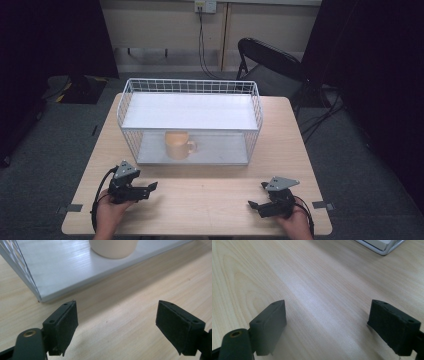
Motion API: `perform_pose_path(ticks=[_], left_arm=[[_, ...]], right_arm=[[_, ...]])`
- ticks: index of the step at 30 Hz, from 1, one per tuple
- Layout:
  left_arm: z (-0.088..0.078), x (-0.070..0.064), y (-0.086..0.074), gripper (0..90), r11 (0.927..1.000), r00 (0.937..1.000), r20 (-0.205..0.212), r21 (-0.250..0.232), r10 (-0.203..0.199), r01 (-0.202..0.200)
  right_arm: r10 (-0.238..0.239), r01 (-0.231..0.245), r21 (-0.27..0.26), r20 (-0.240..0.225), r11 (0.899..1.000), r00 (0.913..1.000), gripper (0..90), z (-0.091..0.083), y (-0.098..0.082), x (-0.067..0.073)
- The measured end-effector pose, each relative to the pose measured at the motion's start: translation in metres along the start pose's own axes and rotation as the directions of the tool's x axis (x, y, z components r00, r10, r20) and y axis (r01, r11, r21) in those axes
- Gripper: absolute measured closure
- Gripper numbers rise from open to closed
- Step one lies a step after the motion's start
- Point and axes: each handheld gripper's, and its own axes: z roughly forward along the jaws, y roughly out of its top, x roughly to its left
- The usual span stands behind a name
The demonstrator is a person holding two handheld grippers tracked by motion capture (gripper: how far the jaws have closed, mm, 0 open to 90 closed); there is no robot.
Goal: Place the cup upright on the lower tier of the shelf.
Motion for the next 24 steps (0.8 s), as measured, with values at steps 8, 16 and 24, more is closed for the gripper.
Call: perform_pose_path(ticks=[8,16,24], left_arm=[[0.001,0.005,-0.009,16.0,0.9990,0.9995,-0.013,0.034,0.028,-0.028],[0.004,0.006,-0.015,15.8,0.9966,0.9984,-0.024,0.067,0.051,-0.049],[0.009,0.005,-0.017,15.6,0.9941,0.9980,-0.025,0.093,0.059,-0.056]], right_arm=[[0.000,0.000,0.000,0.000,1.000,1.0000,14.1,0.000,0.000,0.000],[0.000,0.000,0.000,0.000,1.000,1.0000,14.1,0.000,0.000,0.000],[0.000,0.000,0.001,0.000,1.000,1.0000,14.1,0.000,0.000,0.000]])
